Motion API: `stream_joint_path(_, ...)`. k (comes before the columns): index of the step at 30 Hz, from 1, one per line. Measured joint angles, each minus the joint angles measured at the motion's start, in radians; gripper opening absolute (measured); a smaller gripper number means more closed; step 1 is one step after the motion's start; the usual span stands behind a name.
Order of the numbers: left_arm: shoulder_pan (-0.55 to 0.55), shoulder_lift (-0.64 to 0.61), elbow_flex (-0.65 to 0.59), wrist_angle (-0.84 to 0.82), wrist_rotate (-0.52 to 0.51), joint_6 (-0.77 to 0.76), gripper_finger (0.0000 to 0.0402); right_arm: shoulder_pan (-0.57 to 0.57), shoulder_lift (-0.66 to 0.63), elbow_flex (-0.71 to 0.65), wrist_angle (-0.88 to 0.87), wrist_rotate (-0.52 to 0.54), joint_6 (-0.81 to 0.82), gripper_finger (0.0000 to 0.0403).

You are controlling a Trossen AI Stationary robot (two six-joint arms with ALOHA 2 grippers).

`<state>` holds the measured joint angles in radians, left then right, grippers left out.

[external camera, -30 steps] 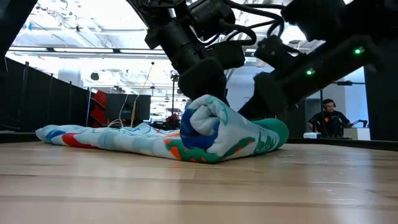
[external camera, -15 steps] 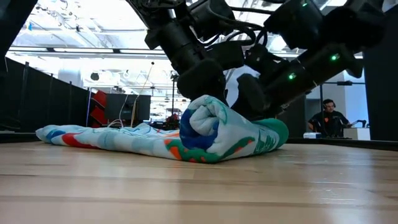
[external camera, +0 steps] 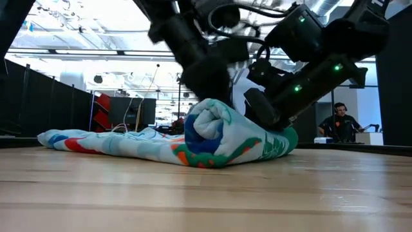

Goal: Roll towel
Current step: Roll the multicolor dinosaur print towel

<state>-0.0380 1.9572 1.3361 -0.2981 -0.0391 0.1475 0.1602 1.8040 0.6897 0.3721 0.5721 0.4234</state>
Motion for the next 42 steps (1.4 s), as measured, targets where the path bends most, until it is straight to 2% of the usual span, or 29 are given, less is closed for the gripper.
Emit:
stream_joint_path(4,0.007,-0.081,0.004,-0.132,-0.012,0.010,0.0306,0.000,0.000,0.001,-0.012,-0.009,0.011,0.0259)
stream_joint_path(8,0.052,-0.117,0.002,-0.207,-0.074,0.035,0.0306,0.000,0.001,0.011,-0.032,-0.023,0.013,0.0259)
stream_joint_path(11,0.100,-0.111,-0.044,-0.181,-0.076,0.037,0.0306,-0.001,0.001,0.037,-0.089,-0.031,0.015,0.0259)
stream_joint_path(16,0.171,-0.103,-0.240,-0.036,-0.076,-0.006,0.0306,-0.015,0.000,0.091,-0.200,-0.080,0.017,0.0259)
stream_joint_path(22,0.187,-0.116,-0.375,0.087,-0.071,-0.065,0.0306,-0.058,0.000,0.135,-0.278,-0.218,0.035,0.0259)
stream_joint_path(30,0.196,-0.117,-0.412,0.112,-0.065,-0.078,0.0306,-0.059,-0.003,0.169,-0.455,-0.297,0.101,0.0259)
stream_joint_path(42,0.207,-0.115,-0.413,0.105,-0.063,-0.079,0.0306,-0.003,-0.008,0.218,-0.654,-0.314,0.148,0.0259)
